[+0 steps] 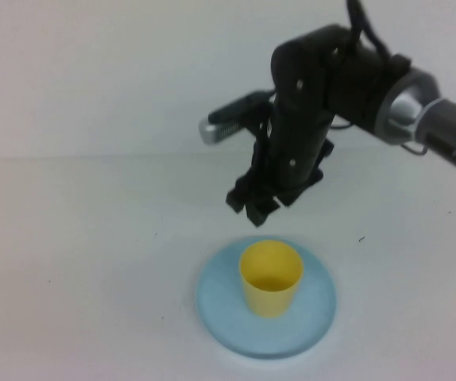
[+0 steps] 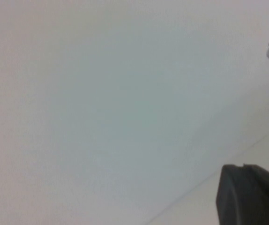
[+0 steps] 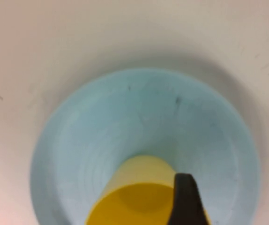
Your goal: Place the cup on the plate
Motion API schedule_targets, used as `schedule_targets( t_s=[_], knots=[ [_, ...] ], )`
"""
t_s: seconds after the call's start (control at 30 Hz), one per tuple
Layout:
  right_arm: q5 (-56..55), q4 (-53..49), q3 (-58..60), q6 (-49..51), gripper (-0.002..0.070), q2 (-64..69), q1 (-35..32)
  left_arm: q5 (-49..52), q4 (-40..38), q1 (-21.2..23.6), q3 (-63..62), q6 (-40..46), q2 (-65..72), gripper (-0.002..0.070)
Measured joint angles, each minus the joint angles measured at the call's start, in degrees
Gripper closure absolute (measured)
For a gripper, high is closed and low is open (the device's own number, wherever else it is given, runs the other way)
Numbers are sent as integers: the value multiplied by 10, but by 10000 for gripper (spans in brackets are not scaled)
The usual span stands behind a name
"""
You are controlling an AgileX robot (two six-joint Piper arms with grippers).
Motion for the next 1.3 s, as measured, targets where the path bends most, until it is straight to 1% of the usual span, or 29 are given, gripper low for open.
schedule_targets(
  t_s=[0.1, 0.17, 0.33, 0.47, 0.57, 0.67, 0.83, 0.93, 1.0, 1.1, 1.23, 1.3],
  knots=[
    [2, -10, -14, 11, 258, -34, 0, -5, 0, 0, 0, 0, 0, 673],
    [4, -23, -15, 18, 298, -65, 0, -3, 0, 0, 0, 0, 0, 674],
    [5, -55, -17, 31, 431, -140, 0, 12, -3, 2, 0, 0, 0, 674],
    [5, -63, -17, 42, 503, -194, 8, 13, -6, 15, 0, -20, 0, 674],
    [5, -90, -3, 51, 561, -236, 38, -3, -7, 31, 0, -38, 0, 674],
    [5, -145, 35, 73, 610, -280, 86, -15, -7, 52, 0, -64, 0, 674],
    [5, -237, 132, 121, 635, -355, 183, -14, -7, 67, 0, -82, 0, 674],
    [6, -276, 193, 152, 637, -396, 235, 8, -7, 79, 0, -82, 0, 674],
    [6, -299, 233, 173, 637, -423, 259, 32, -7, 96, 0, -82, 0, 674],
    [3, -317, 283, 195, 638, -474, 283, 34, -21, 131, 0, -106, 0, 674],
    [-27, -317, 335, 205, 638, -539, 289, 34, -22, 186, 0, -181, 0, 674],
    [-17, -306, 344, 208, 639, -560, 290, 45, -22, 211, 0, -211, 0, 674]
  ],
)
